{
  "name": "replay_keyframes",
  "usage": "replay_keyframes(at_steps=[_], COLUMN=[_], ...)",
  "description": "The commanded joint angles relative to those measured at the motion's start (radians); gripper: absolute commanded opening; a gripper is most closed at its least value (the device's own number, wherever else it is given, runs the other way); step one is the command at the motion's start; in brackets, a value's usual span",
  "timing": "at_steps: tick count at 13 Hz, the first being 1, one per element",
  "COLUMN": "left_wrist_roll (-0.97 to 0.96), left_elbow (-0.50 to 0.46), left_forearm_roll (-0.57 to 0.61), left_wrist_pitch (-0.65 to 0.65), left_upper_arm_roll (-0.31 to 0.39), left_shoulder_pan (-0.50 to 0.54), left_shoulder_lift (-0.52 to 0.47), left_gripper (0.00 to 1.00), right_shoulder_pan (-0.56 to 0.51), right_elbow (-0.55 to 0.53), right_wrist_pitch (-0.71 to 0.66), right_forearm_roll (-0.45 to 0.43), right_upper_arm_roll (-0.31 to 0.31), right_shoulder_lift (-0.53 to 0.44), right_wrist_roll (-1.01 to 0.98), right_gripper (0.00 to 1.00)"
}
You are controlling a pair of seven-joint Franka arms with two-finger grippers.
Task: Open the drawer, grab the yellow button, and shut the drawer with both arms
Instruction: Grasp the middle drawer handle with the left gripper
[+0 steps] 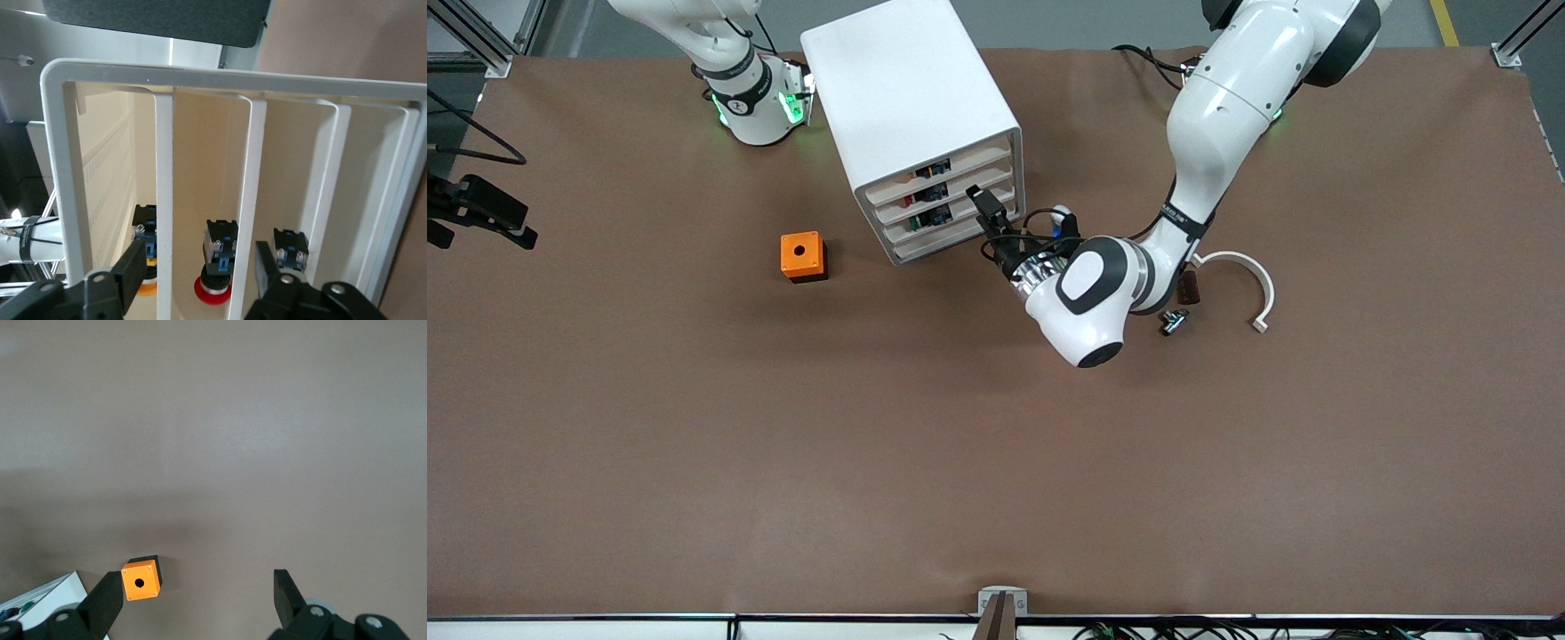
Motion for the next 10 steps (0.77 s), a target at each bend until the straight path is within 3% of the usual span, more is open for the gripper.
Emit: replay_keyframes(at_steps=[1, 5, 9, 10], left_wrist_roll=[-0.038, -0.036, -0.033, -0.032], left_elbow=[0.018, 0.018, 0.016, 0.016], left_forearm_roll=[-0.033, -0.058, -0.064, -0.062], left_wrist_pitch=[-0.021, -0.046, -0.047, -0.047], left_upper_arm_roll=[0.0, 0.0, 0.0, 0.0], left_shoulder_pan=[-0.015, -0.056, -0.077, -0.079], left_shoulder_lift=[0.006, 0.008, 0.015, 0.015], left_gripper=[0.71, 0.66, 0.32, 0.19], right_shoulder_pan=[-0.011, -0.007, -0.005, -0.005], right_elbow=[-0.008, -0.005, -0.005, -0.005], right_wrist_pitch=[-0.002, -0.01, -0.01, -0.01], right_forearm_roll=[0.011, -0.002, -0.002, -0.002], right_upper_arm_roll=[0.0, 0.004, 0.004, 0.004], right_shoulder_lift=[-0.008, -0.005, -0.005, -0.005], right_wrist_roll=[-0.036, -0.037, -0.037, -0.037], right_gripper=[1.0, 1.0, 1.0, 1.0])
